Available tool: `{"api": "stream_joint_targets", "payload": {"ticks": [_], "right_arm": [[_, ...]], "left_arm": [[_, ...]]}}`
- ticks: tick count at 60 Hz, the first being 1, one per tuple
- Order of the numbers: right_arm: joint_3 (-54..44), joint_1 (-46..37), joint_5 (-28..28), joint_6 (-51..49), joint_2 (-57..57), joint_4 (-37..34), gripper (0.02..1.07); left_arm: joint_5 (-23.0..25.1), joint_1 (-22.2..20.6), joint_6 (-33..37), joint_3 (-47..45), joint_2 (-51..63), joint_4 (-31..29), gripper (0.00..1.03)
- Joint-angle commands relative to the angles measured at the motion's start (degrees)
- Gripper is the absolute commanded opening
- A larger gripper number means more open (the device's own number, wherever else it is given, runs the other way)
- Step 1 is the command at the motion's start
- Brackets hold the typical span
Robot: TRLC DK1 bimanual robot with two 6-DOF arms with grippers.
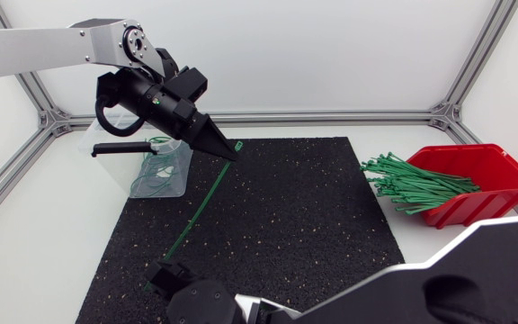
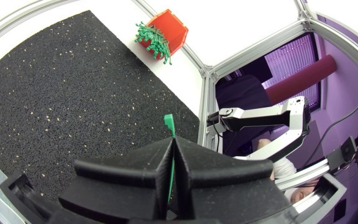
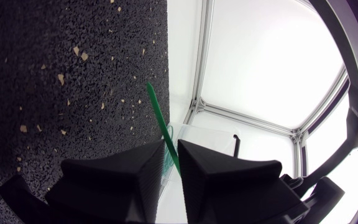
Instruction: Take a green cable tie from the red box, thread the tail through the head to close it, then place it in the transparent bin on the left.
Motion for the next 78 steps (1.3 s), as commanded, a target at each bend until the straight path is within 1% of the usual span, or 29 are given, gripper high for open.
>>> {"api": "stream_joint_targets", "payload": {"ticks": [1, 32, 36, 41, 51, 52, 53, 64, 78], "right_arm": [[-0.99, 0.69, -0.12, -0.5, 0.74, 0.86, 0.22], [-0.64, 1.22, 0.76, 0.47, 1.44, 0.95, 0.2], [-0.55, 1.31, 1.2, 0.56, 1.79, 0.95, 0.19], [-0.64, 1.31, 0.67, 0.56, 1.88, 1.04, 0.13], [-0.72, 1.39, 0.67, 1.17, 1.0, 1.21, 0.12], [-0.81, 1.39, 0.67, 1.09, 0.82, 1.13, 0.08], [-0.81, 1.39, 0.76, 0.65, 0.82, 1.04, 0.07], [0.15, 1.13, 1.9, 1.09, 0.74, 0.69, 0.07], [-0.02, 1.48, 2.08, 6.98, -1.55, 0.51, 0.07]], "left_arm": [[0.42, -0.06, 1.69, -0.16, 0.88, -1.33, 0.03], [0.5, -0.85, 1.69, -0.95, 0.18, -1.42, 0.03], [0.42, -0.85, 1.69, -0.95, 0.18, -1.42, 0.03], [0.5, -0.85, 1.69, -1.04, 0.09, -1.42, 0.03], [0.5, -0.94, 1.78, -1.39, 0.09, -1.42, 0.03], [0.5, -0.94, 1.78, -1.39, 0.0, -1.42, 0.03], [0.5, -0.94, 1.78, -1.48, -0.09, -1.42, 0.03], [0.5, -0.76, 2.31, -2.27, -0.97, -1.33, 0.03], [0.68, -0.23, 3.27, -4.12, -2.72, -1.24, 0.03]]}}
